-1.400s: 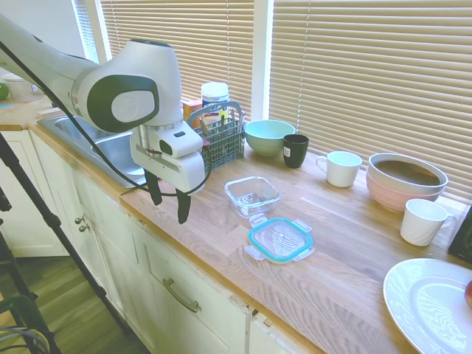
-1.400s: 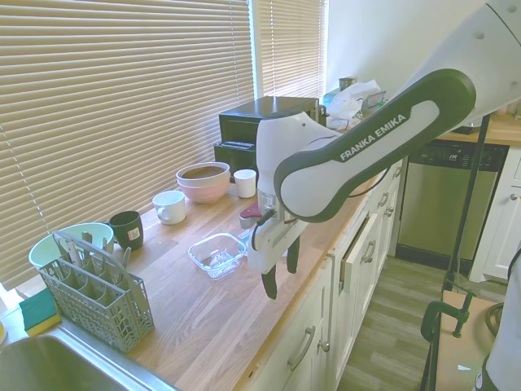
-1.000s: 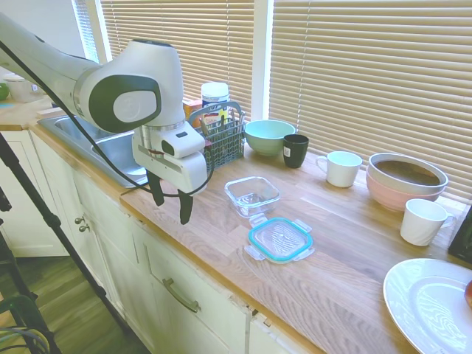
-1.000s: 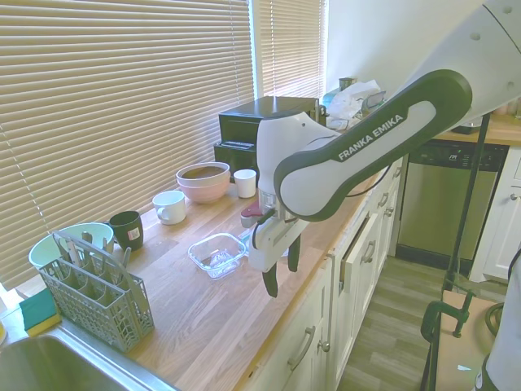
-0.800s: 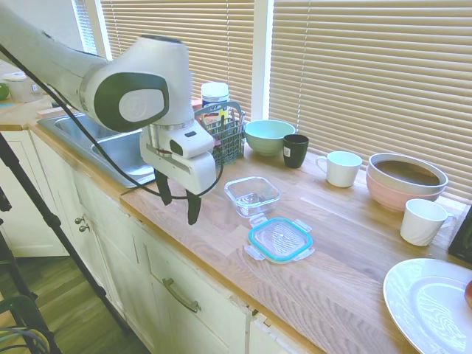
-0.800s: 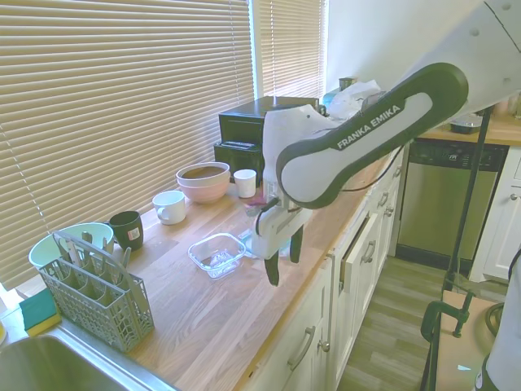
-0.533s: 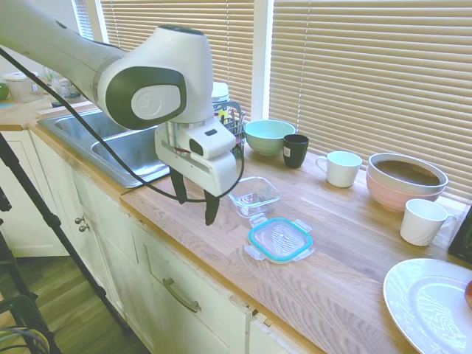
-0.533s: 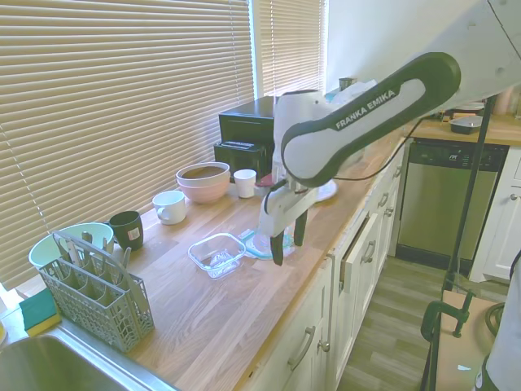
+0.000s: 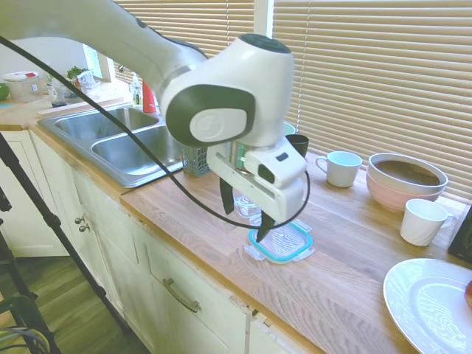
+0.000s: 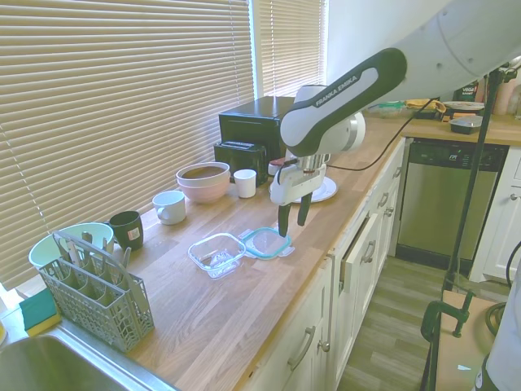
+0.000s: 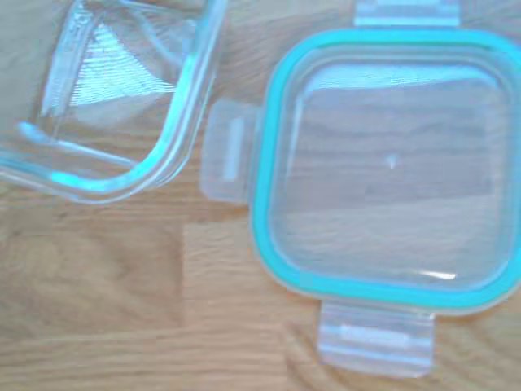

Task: Cover the lid of the food container

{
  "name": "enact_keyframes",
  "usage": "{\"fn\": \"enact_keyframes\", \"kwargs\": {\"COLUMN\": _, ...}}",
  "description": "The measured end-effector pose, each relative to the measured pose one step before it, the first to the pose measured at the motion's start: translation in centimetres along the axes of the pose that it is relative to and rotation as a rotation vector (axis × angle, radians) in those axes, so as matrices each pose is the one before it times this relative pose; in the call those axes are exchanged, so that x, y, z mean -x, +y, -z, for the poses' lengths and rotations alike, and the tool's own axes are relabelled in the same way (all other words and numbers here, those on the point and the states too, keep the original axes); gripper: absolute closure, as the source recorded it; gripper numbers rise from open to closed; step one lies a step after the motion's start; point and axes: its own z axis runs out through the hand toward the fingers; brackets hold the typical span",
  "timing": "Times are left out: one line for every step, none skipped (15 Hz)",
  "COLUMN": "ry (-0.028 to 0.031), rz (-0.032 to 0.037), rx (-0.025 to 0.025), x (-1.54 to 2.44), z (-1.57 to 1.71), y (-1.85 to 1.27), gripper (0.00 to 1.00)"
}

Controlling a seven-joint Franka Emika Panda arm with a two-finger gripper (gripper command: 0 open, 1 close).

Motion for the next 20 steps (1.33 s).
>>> {"fn": "enact_keyframes", "kwargs": {"ry": -0.00851, "rz": -0.00167, "rx": -0.00483, "x": -1.069, "z": -0.235, "y": 0.001, "gripper": 0.00}}
{"fn": "enact_keyframes", "kwargs": {"ry": -0.00457, "rz": -0.00297, "rx": -0.00437, "x": -1.034, "z": -0.174, "y": -0.115, "gripper": 0.00}}
{"fn": "enact_keyframes", "kwargs": {"ry": -0.00256, "rz": -0.00087, "rx": -0.00656, "x": -1.017, "z": -0.295, "y": -0.192, "gripper": 0.00}}
{"fn": "enact_keyframes", "kwargs": {"ry": -0.00346, "rz": 0.00013, "rx": -0.00363, "x": -1.059, "z": -0.432, "y": -0.115, "gripper": 0.00}}
{"fn": "enact_keyframes", "kwargs": {"ry": -0.00939, "rz": -0.00345, "rx": 0.00261, "x": -1.150, "z": -0.374, "y": 0.065, "gripper": 0.00}}
{"fn": "enact_keyframes", "kwargs": {"ry": -0.00696, "rz": -0.00299, "rx": -0.00054, "x": -1.301, "z": -0.258, "y": 0.090, "gripper": 0.00}}
{"fn": "enact_keyframes", "kwargs": {"ry": -0.00463, "rz": -0.00272, "rx": -0.00164, "x": -1.187, "z": -0.277, "y": 0.063, "gripper": 0.00}}
{"fn": "enact_keyframes", "kwargs": {"ry": -0.00610, "rz": -0.00131, "rx": -0.00031, "x": -0.998, "z": -0.242, "y": 0.029, "gripper": 0.00}}
{"fn": "enact_keyframes", "kwargs": {"ry": -0.00441, "rz": 0.00290, "rx": -0.00091, "x": -0.828, "z": -0.297, "y": -0.110, "gripper": 0.00}}
{"fn": "enact_keyframes", "kwargs": {"ry": -0.00671, "rz": 0.00446, "rx": -0.00750, "x": -0.729, "z": -0.273, "y": -0.149, "gripper": 0.00}}
{"fn": "enact_keyframes", "kwargs": {"ry": -0.00367, "rz": 0.00303, "rx": -0.00767, "x": -0.605, "z": -0.255, "y": -0.119, "gripper": 0.00}}
{"fn": "enact_keyframes", "kwargs": {"ry": -0.00608, "rz": 0.00078, "rx": -0.00500, "x": -0.540, "z": -0.388, "y": 0.058, "gripper": 0.00}}
{"fn": "enact_keyframes", "kwargs": {"ry": -0.00973, "rz": -0.00200, "rx": -0.00273, "x": -0.510, "z": -0.408, "y": 0.204, "gripper": 0.00}}
{"fn": "enact_keyframes", "kwargs": {"ry": -0.00403, "rz": -0.00161, "rx": -0.00152, "x": -0.500, "z": -0.342, "y": 0.131, "gripper": 0.00}}
{"fn": "enact_keyframes", "kwargs": {"ry": -0.00367, "rz": -0.00025, "rx": -0.00327, "x": -0.375, "z": -0.305, "y": 0.092, "gripper": 0.00}}
{"fn": "enact_keyframes", "kwargs": {"ry": -0.00456, "rz": 0.00191, "rx": -0.00359, "x": -0.296, "z": -0.214, "y": 0.034, "gripper": 0.00}}
{"fn": "enact_keyframes", "kwargs": {"ry": -0.00696, "rz": 0.00220, "rx": -0.00615, "x": -0.232, "z": -0.146, "y": -0.064, "gripper": 0.00}}
{"fn": "enact_keyframes", "kwargs": {"ry": -0.00481, "rz": 0.00093, "rx": -0.00565, "x": -0.182, "z": -0.167, "y": -0.114, "gripper": 0.00}}
{"fn": "enact_keyframes", "kwargs": {"ry": -0.00396, "rz": 0.00051, "rx": -0.00235, "x": -0.164, "z": -0.084, "y": -0.151, "gripper": 0.00}}
{"fn": "enact_keyframes", "kwargs": {"ry": -0.01073, "rz": -0.00026, "rx": -0.00233, "x": 0.006, "z": -0.136, "y": -0.145, "gripper": 0.00}}
